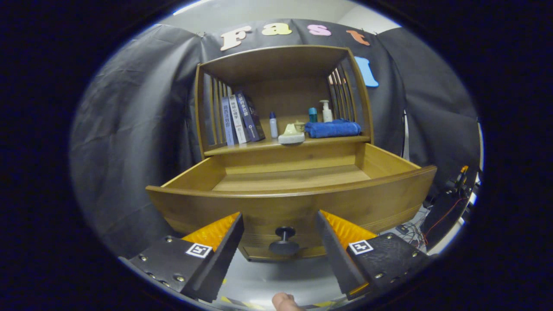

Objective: Pull open the drawer, take out the items inside it, and place them on the countertop above the cabinet.

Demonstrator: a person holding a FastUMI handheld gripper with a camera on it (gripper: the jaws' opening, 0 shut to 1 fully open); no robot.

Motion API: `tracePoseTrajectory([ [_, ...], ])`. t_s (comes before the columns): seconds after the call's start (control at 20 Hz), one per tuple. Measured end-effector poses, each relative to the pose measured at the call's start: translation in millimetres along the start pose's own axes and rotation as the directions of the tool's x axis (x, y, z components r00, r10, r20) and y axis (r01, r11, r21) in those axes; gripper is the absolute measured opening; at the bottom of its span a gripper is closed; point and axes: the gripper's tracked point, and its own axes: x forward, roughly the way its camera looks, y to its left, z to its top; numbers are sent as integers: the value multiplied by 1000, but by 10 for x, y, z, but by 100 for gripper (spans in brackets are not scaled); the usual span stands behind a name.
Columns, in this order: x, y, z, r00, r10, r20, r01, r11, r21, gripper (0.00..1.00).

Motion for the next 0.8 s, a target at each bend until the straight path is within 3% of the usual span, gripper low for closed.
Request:
tracePoseTrajectory([
  [0.25, 183, -69, -71, 999, -35, -29, 36, 997, 66, 98],
  [0.5, 210, -46, -136, 996, -89, 28, 90, 995, -40, 98],
  [0.8, 329, -19, -111, 995, -89, 50, 91, 995, -38, 99],
])
